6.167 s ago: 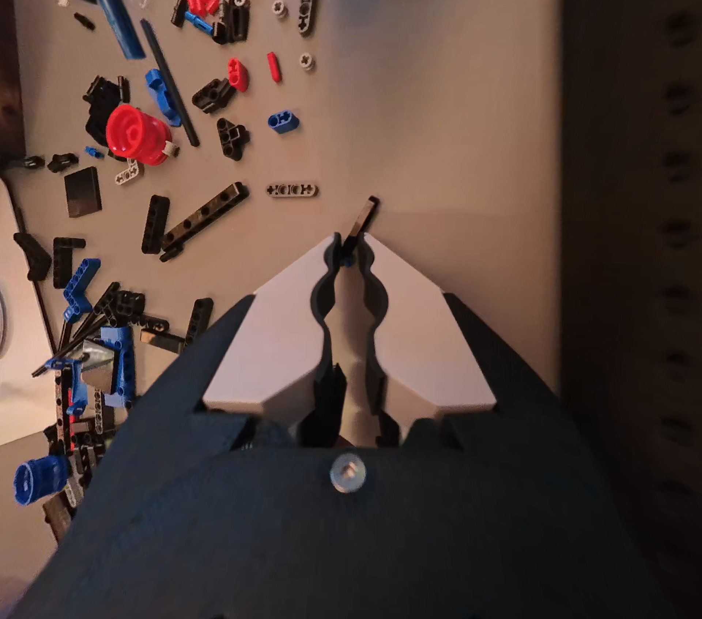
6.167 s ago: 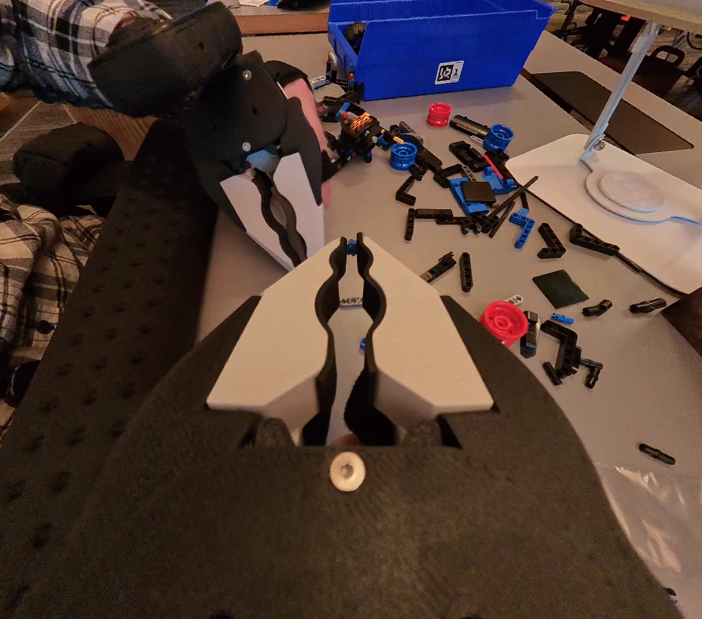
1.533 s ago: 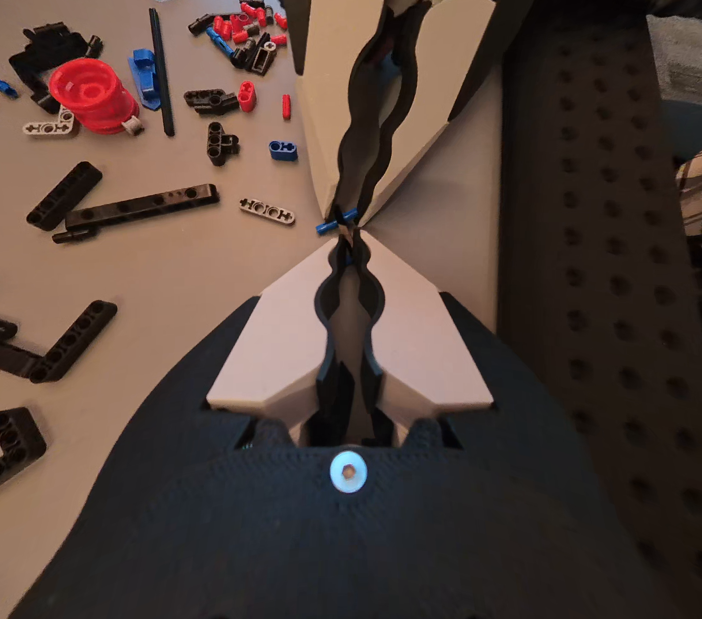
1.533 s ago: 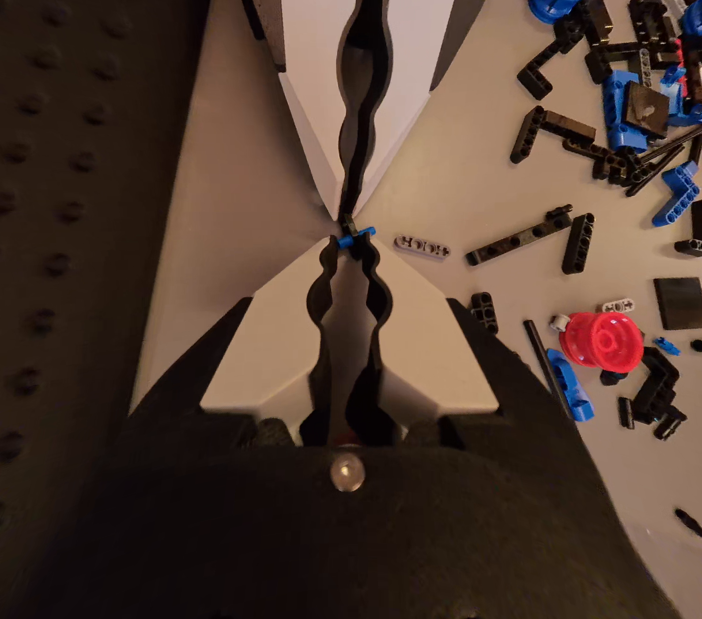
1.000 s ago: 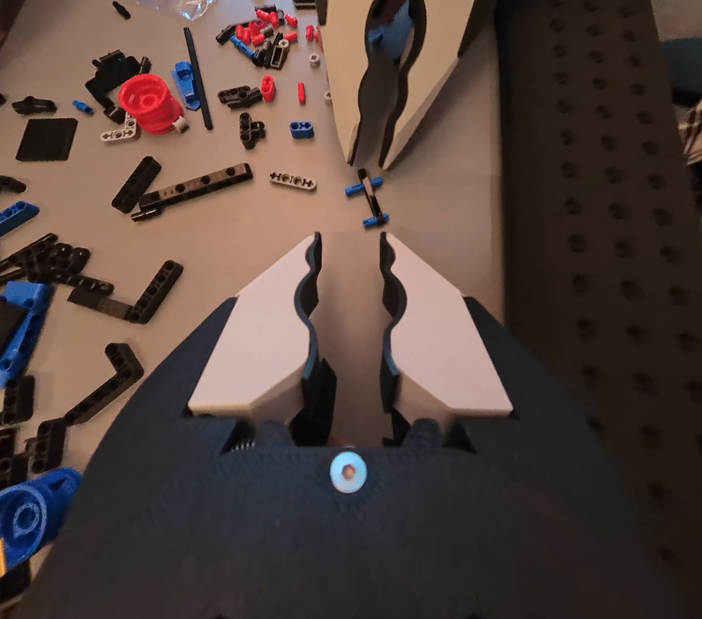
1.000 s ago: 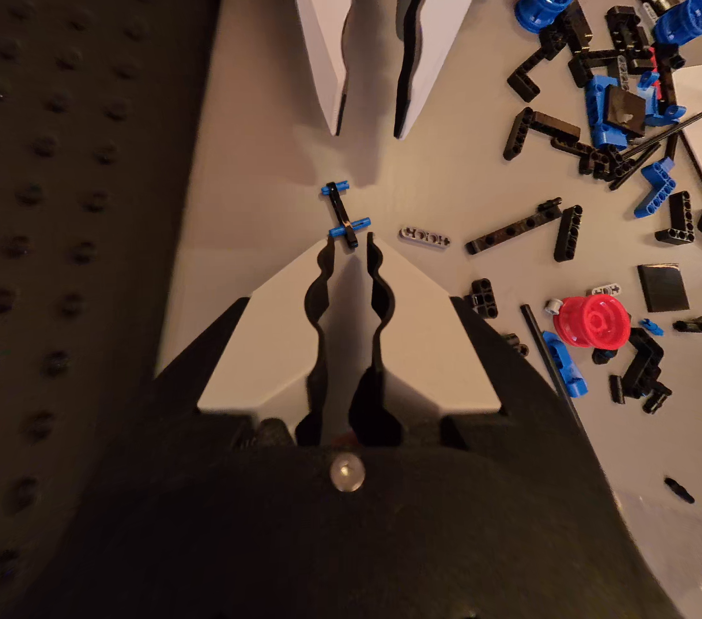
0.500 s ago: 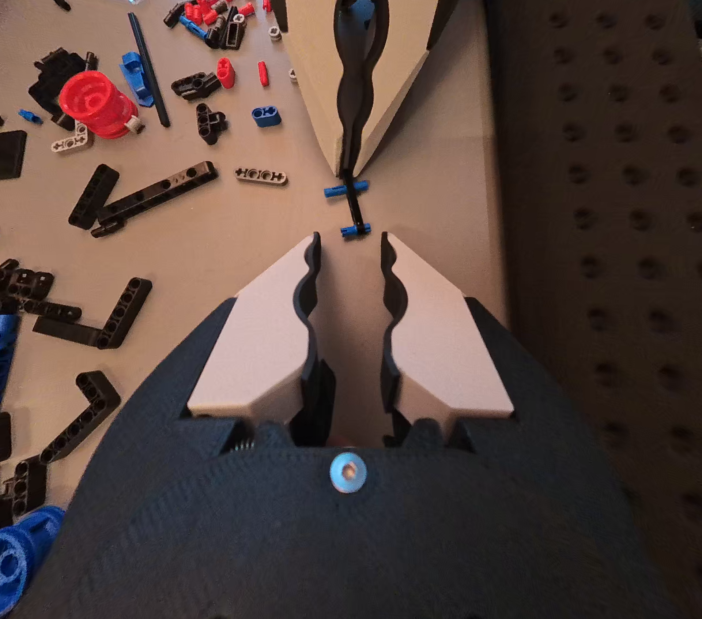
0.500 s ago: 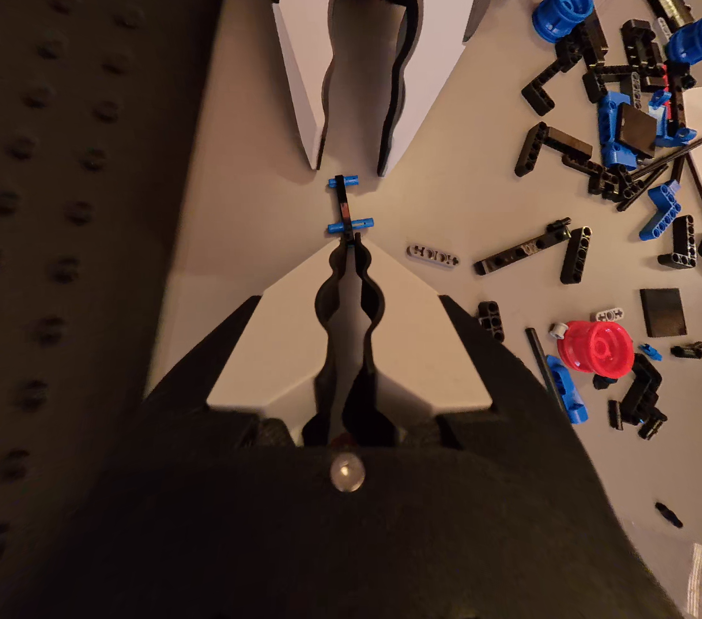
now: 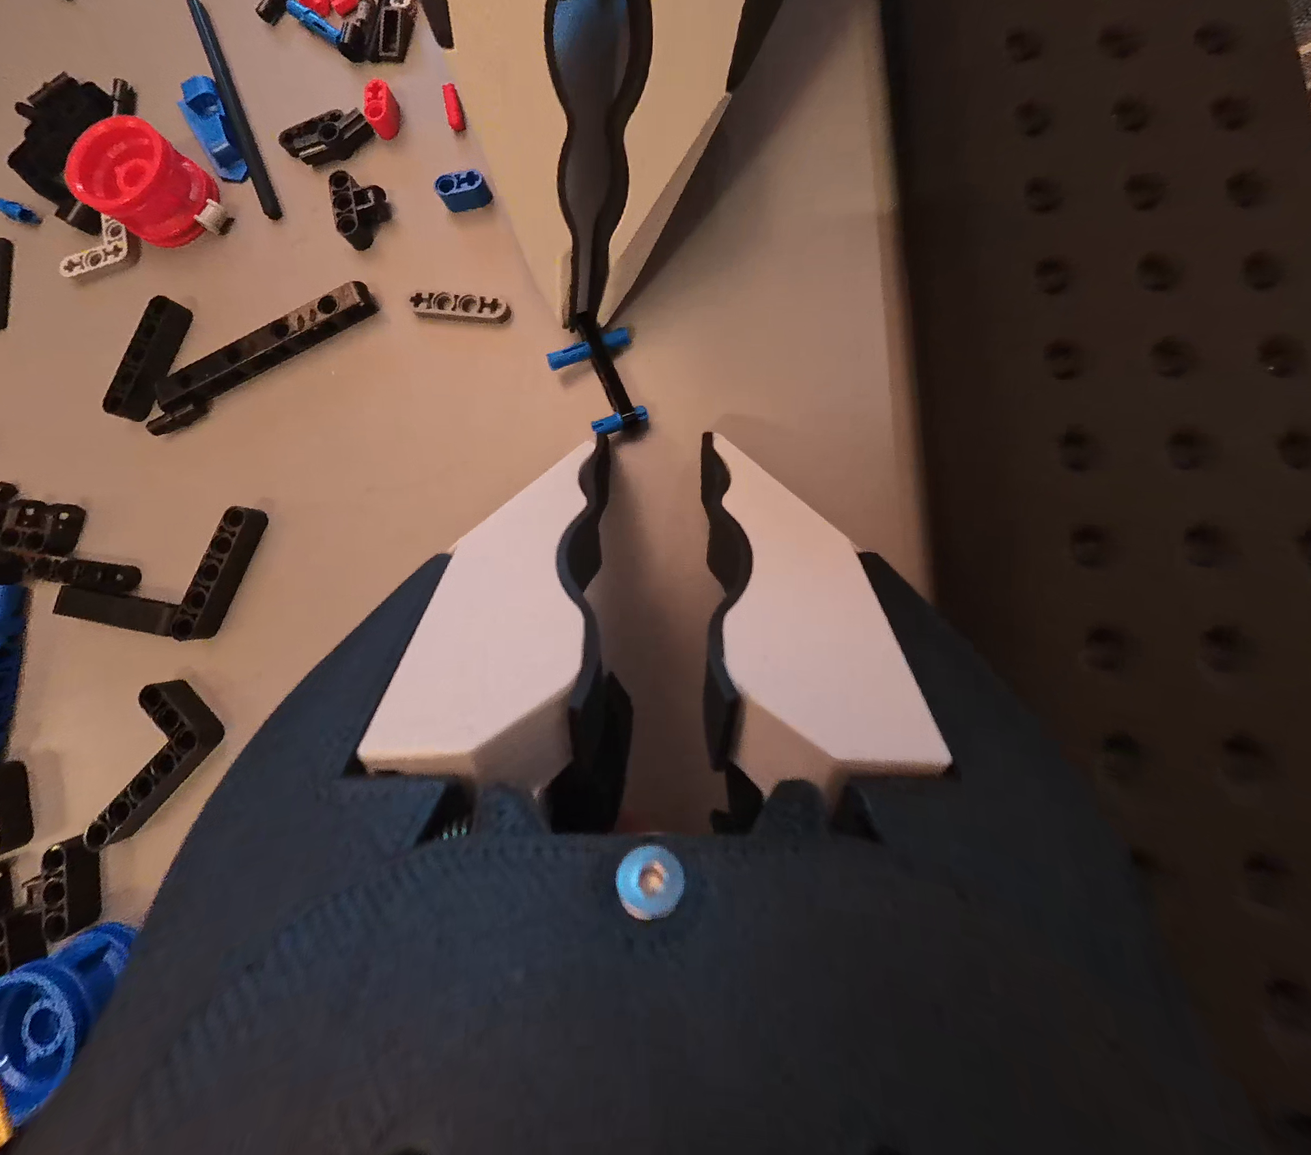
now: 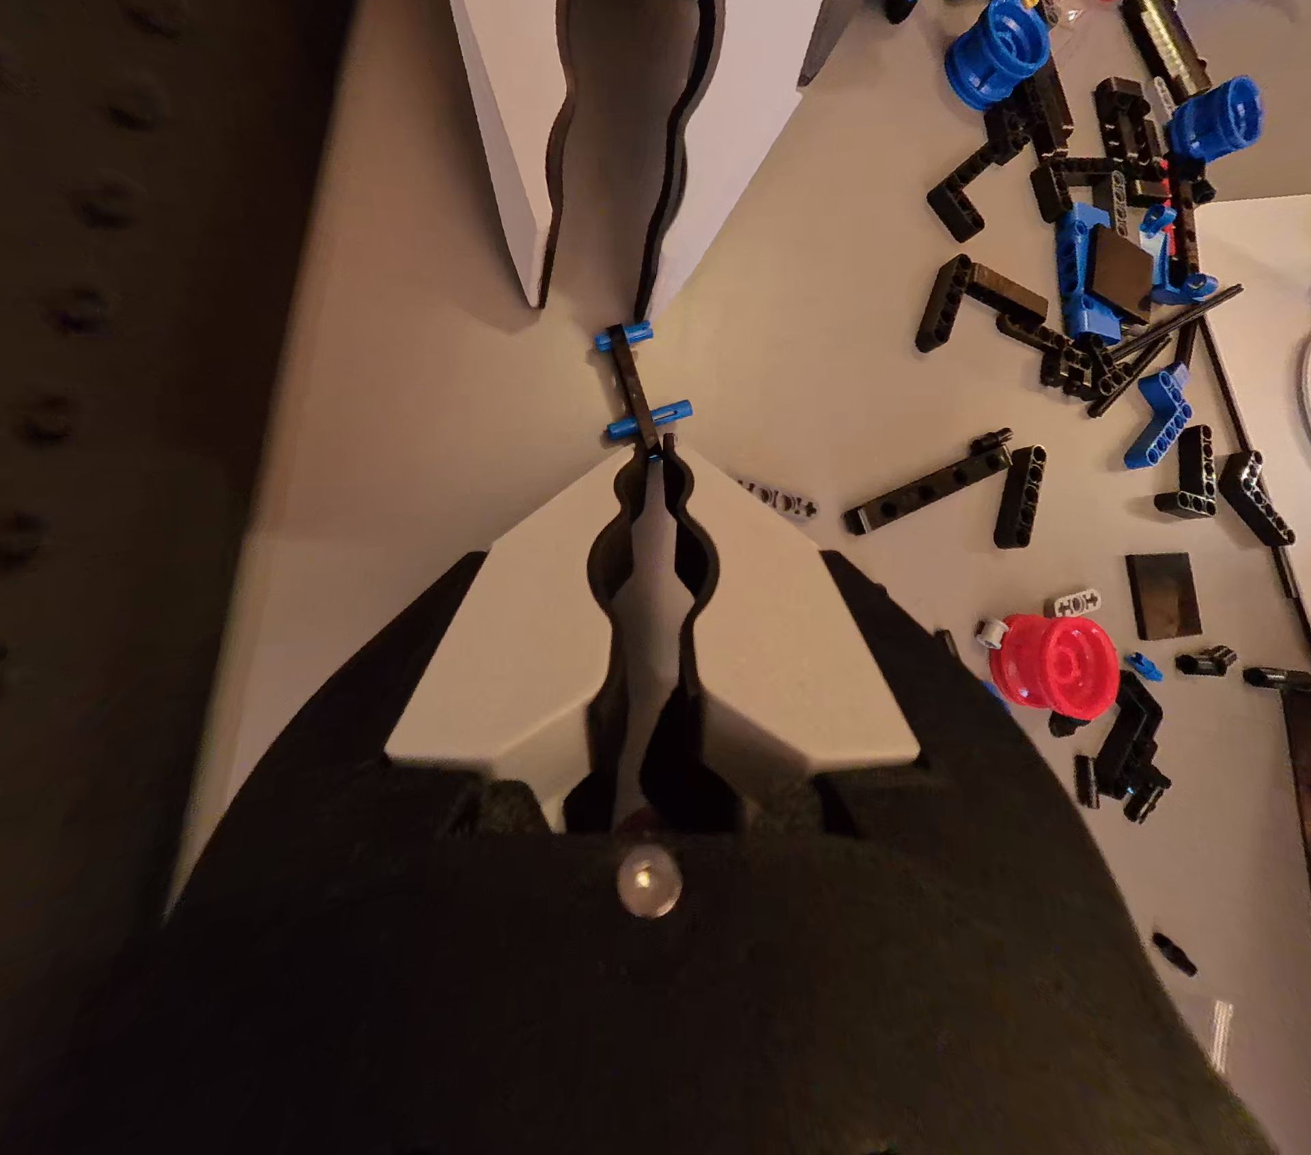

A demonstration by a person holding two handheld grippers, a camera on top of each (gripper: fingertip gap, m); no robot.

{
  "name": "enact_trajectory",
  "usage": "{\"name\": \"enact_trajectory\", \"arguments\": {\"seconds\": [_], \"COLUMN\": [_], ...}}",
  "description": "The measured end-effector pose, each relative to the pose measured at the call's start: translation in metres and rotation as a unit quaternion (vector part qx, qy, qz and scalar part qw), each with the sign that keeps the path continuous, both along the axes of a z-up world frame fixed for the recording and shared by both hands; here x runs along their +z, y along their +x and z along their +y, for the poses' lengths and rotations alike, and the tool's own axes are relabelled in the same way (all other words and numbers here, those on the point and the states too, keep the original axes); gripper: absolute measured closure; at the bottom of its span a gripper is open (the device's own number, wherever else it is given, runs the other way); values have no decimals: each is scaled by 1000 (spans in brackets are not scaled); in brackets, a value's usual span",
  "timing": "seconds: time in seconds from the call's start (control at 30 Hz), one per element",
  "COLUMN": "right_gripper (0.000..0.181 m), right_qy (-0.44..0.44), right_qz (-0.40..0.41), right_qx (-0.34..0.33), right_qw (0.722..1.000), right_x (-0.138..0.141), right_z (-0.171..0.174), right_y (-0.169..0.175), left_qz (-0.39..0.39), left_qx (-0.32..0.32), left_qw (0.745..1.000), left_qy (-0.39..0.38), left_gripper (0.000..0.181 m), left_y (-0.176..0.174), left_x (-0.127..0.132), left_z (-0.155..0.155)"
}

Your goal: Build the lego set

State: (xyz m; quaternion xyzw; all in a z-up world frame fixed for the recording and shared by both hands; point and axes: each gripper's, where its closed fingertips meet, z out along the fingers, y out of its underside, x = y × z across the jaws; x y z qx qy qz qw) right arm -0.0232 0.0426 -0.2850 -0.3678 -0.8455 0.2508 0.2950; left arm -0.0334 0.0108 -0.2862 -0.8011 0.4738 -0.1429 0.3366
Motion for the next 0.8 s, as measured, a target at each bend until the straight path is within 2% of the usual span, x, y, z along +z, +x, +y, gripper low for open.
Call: {"name": "enact_trajectory", "arguments": {"seconds": [0.2, 0.47, 0.6, 0.8], "right_gripper": [175, 180, 173, 166], "right_qy": [-11, -7, -5, -16], "right_qz": [12, 21, 21, 48], "right_qx": [-4, -6, -10, -39], "right_qw": [1000, 1000, 1000, 998], "right_x": [3, 3, 3, 21], "right_z": [0, 0, 1, 16], "right_y": [0, 1, 1, 7], "left_qz": [-6, -5, -4, -9], "left_qx": [1, -2, 1, 14], "left_qw": [1000, 1000, 1000, 1000], "left_qy": [8, -1, -3, 15], "left_gripper": [155, 155, 155, 154], "left_y": [0, 0, 0, -3], "left_x": [4, 0, 0, 9], "left_z": [2, 2, 3, 8]}}
